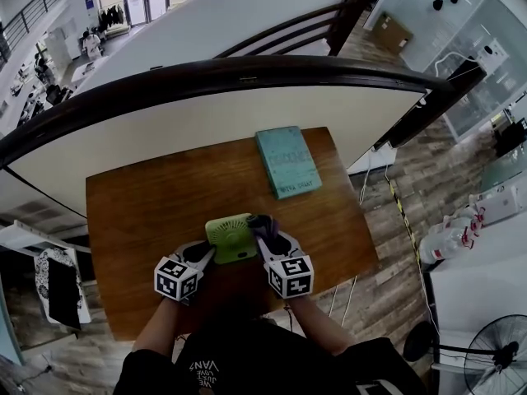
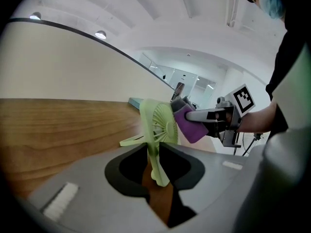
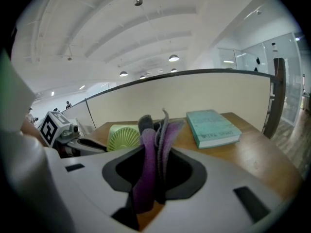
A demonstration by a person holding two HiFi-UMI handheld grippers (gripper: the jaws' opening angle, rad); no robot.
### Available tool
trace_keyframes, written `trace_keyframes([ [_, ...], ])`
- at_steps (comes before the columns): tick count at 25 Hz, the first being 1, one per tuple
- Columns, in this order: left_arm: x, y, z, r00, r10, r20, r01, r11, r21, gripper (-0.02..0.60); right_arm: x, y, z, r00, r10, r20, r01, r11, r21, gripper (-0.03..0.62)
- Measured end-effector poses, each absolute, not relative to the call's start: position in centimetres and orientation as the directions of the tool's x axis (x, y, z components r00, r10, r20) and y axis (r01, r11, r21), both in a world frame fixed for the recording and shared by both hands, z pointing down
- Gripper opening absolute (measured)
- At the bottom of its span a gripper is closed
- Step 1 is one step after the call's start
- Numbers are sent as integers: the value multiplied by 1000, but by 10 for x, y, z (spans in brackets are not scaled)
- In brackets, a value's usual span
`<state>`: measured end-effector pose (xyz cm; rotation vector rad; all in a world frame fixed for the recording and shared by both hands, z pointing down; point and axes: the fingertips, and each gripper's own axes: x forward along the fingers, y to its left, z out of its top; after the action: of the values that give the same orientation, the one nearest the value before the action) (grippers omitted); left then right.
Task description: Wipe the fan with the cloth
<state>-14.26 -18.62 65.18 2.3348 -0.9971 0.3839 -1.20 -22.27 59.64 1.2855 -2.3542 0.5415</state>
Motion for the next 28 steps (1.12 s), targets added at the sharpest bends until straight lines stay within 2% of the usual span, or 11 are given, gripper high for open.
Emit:
trace_keyframes([
  [7, -141, -187, 652, 671, -583, 459, -742, -539, 400, 89, -21, -213, 593, -537, -678, 502, -829, 532, -170, 110],
  [18, -171, -169, 645, 599, -662, 451, -796, -430, 426, 91, -100, -170, 608, -699, -501, 510, -667, 714, -212, 111],
  [28, -189, -159, 641, 561, -692, 455, -821, -395, 412, 89, -120, -170, 622, -709, -463, 532, -622, 766, -162, 111],
])
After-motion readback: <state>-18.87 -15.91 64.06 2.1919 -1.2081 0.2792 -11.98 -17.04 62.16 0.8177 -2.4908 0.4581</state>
